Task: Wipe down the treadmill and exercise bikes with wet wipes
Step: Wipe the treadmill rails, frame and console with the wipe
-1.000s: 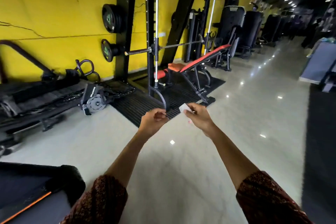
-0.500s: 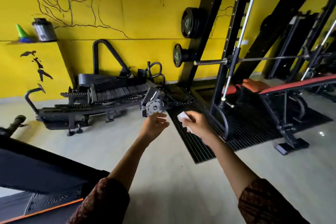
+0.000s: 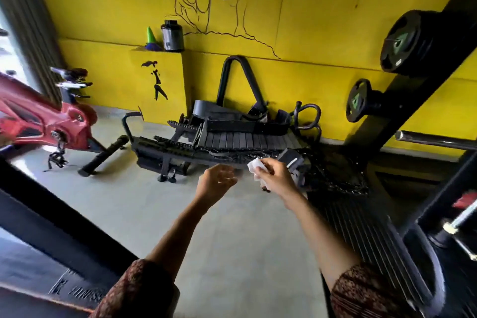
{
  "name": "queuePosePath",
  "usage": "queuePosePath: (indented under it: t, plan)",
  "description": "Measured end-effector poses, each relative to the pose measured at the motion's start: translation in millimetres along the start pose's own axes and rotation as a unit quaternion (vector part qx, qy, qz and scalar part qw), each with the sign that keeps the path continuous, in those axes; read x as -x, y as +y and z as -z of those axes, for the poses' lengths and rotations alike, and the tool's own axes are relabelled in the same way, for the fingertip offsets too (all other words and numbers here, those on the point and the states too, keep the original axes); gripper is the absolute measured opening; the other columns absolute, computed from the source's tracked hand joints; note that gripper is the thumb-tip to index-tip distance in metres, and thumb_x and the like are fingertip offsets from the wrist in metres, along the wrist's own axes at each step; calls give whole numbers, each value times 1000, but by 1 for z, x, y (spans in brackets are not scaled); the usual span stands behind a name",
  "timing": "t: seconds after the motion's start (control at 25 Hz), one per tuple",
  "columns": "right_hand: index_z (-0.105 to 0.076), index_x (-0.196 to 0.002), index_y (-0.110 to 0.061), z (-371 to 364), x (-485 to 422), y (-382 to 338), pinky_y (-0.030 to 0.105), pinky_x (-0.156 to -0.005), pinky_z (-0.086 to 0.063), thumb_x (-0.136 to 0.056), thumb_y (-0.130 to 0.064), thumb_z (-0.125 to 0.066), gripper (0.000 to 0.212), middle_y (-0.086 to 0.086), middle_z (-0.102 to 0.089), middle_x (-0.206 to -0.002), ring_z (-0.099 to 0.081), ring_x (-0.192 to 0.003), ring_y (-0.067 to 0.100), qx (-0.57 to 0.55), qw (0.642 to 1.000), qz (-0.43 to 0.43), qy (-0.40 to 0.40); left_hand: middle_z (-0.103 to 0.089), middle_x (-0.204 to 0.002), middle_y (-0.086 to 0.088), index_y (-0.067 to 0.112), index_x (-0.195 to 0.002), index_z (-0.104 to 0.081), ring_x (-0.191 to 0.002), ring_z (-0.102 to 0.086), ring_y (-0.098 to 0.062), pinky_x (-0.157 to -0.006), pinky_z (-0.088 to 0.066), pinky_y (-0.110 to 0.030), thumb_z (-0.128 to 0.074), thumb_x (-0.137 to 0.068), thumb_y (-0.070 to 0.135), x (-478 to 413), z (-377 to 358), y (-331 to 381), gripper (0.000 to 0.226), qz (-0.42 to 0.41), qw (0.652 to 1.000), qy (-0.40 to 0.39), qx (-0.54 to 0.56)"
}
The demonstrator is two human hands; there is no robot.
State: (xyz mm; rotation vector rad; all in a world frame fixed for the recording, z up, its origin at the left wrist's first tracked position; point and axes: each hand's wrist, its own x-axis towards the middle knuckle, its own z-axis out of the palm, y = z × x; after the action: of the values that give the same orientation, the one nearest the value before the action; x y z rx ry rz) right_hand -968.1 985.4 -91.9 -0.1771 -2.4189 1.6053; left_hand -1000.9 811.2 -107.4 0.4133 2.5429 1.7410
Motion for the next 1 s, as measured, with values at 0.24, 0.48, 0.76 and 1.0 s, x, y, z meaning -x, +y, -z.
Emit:
queuePosePath:
  t: [0.24,0.48,0.76,1.0]
  plan:
    - [-63,-107,-12,-63,-174,-13,27,-57,-48,-94,-12,-57,14,8,-65,-93,-60,-76,17,-25,985,33,-169,-69,-94,-11,-1,-108,-65,-65,-60,7,-61,-45,-6,-73,-81,2,-106,37,-19,28,90,983,157,13]
    - [-63,-104,-8,-176,-277,-21,14,-51,-44,-94,-20,-59,16,1,-63,-80,-57,-66,6,-41,941,60,-332,-66,-94,-12,1,-109,-64,-60,-57,6,-52,-40,-4,-68,-85,4,-175,108,-74,24,157,946,284,-2]
    - [-66,-103,-7,-321,-428,-73,29,-64,-49,-96,-21,-57,18,5,-64,-82,-61,-77,15,-56,903,115,-411,-72,-95,-8,13,-103,-67,-77,-63,-10,-59,-45,-7,-72,-83,11,-309,225,-139,21,168,917,361,-16]
    - [-65,-83,-25,-444,-518,-113,21,-63,-50,-93,-18,-61,13,-7,-66,-79,-61,-71,3,-86,870,131,-468,-70,-91,-6,11,-103,-68,-76,-63,-5,-64,-45,-4,-72,-83,8,-388,328,-178,21,175,894,410,-39]
